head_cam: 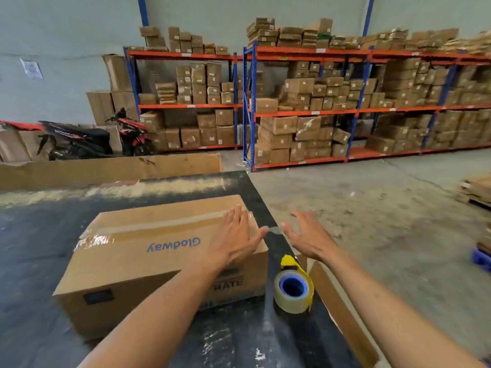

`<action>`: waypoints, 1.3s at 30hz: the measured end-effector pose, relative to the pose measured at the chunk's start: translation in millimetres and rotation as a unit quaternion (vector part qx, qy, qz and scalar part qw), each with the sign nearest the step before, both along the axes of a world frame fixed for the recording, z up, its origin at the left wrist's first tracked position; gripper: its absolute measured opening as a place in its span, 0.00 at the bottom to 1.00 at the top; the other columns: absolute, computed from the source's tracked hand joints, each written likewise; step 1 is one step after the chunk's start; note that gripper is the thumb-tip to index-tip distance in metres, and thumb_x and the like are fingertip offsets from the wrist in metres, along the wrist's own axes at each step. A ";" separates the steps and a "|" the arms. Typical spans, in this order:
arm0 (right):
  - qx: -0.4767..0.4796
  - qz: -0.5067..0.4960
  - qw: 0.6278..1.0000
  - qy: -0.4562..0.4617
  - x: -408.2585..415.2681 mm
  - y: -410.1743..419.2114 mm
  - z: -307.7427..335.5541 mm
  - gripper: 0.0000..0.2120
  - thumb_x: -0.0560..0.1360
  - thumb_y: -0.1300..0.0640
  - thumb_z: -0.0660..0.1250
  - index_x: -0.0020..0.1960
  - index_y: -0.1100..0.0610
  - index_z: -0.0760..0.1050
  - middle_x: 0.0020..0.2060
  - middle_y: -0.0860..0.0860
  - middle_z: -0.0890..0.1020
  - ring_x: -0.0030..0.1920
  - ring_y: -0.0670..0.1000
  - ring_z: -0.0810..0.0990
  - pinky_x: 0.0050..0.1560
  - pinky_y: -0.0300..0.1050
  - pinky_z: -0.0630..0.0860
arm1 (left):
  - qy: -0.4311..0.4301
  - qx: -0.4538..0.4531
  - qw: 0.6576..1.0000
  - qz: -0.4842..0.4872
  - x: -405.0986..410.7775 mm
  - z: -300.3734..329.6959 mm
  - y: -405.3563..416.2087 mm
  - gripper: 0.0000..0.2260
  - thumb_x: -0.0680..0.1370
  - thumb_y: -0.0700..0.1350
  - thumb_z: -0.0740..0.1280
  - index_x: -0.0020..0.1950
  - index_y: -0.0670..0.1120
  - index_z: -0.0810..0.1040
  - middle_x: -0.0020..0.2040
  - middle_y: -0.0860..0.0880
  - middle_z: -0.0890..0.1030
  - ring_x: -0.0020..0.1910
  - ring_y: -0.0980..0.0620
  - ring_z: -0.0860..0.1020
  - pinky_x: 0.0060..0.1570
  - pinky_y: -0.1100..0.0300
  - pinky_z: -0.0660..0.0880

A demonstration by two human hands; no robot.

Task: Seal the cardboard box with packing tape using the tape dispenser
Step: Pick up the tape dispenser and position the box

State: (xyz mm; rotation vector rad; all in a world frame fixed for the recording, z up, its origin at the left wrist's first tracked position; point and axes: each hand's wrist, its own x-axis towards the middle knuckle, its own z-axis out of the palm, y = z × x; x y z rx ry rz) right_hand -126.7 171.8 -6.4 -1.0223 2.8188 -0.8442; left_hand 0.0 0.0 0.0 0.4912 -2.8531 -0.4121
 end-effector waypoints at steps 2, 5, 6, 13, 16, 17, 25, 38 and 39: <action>0.025 -0.014 0.999 -0.027 2.0 9.0 -25.5 0.32 0.79 0.37 0.59 0.76 0.55 0.63 0.75 0.54 0.67 0.73 0.55 0.68 0.69 0.52 0.69 | -0.005 -0.005 1.000 -0.015 -2.6 -9.2 9.3 0.43 0.80 0.70 0.48 0.81 0.39 0.44 0.82 0.40 0.43 0.81 0.45 0.43 0.78 0.52 0.39; 0.087 -0.031 0.992 -0.085 6.0 20.6 -77.6 0.34 0.78 0.39 0.62 0.77 0.58 0.62 0.75 0.57 0.67 0.74 0.57 0.66 0.70 0.50 0.66 | -0.021 -0.003 1.000 -0.011 -6.5 -31.2 19.5 0.47 0.78 0.73 0.48 0.81 0.38 0.42 0.81 0.39 0.41 0.81 0.44 0.41 0.78 0.51 0.37; 0.097 -0.036 0.990 -0.095 6.4 21.8 -93.4 0.35 0.78 0.40 0.63 0.77 0.59 0.61 0.75 0.58 0.67 0.74 0.58 0.66 0.70 0.50 0.66 | -0.036 -0.015 0.999 -0.005 -7.8 -39.0 21.8 0.47 0.77 0.73 0.47 0.81 0.37 0.43 0.81 0.38 0.42 0.81 0.43 0.41 0.78 0.50 0.38; 0.093 -0.158 0.967 -0.175 4.4 17.5 -147.7 0.33 0.73 0.48 0.70 0.73 0.59 0.64 0.67 0.62 0.72 0.66 0.64 0.73 0.62 0.54 0.74 | -0.047 -0.092 0.995 0.018 -16.5 -57.8 19.1 0.42 0.80 0.69 0.43 0.81 0.38 0.49 0.82 0.38 0.48 0.81 0.43 0.46 0.79 0.48 0.45; 0.075 -0.200 0.958 -0.191 3.4 13.4 -150.0 0.25 0.71 0.54 0.70 0.66 0.58 0.71 0.61 0.61 0.78 0.61 0.63 0.77 0.55 0.53 0.76 | -0.053 -0.102 0.993 0.019 -18.1 -59.3 19.2 0.41 0.80 0.69 0.43 0.81 0.38 0.49 0.82 0.38 0.49 0.81 0.43 0.47 0.79 0.48 0.45; 0.066 -0.205 0.955 -0.202 4.4 13.1 -147.6 0.23 0.70 0.54 0.69 0.64 0.57 0.74 0.59 0.60 0.79 0.59 0.63 0.78 0.53 0.52 0.77 | -0.060 -0.100 0.993 0.016 -18.4 -59.8 19.0 0.42 0.80 0.69 0.43 0.81 0.38 0.49 0.82 0.38 0.48 0.81 0.43 0.46 0.79 0.48 0.44; -0.319 -0.261 0.813 -0.411 8.0 16.9 -112.7 0.25 0.63 0.65 0.64 0.59 0.55 0.80 0.49 0.59 0.83 0.45 0.58 0.78 0.39 0.46 0.73 | -0.151 -0.177 0.965 -0.118 -2.4 -45.5 -29.9 0.40 0.79 0.71 0.44 0.82 0.48 0.40 0.82 0.49 0.40 0.81 0.49 0.41 0.75 0.35 0.39; -0.469 0.032 0.729 -0.497 21.0 -41.2 25.6 0.14 0.78 0.54 0.59 0.54 0.60 0.80 0.44 0.54 0.83 0.42 0.50 0.81 0.41 0.43 0.75 | -0.080 -0.162 0.971 -0.155 -4.9 -55.4 -8.8 0.34 0.82 0.65 0.47 0.81 0.43 0.54 0.81 0.45 0.56 0.80 0.43 0.52 0.76 0.39 0.49; -0.458 0.044 0.733 -0.501 22.9 -51.0 30.9 0.15 0.79 0.52 0.60 0.54 0.59 0.81 0.44 0.53 0.83 0.41 0.49 0.81 0.41 0.43 0.75 | -0.072 -0.160 0.971 -0.160 -5.6 -56.6 -3.2 0.34 0.82 0.65 0.48 0.80 0.43 0.56 0.81 0.44 0.58 0.80 0.43 0.53 0.76 0.39 0.50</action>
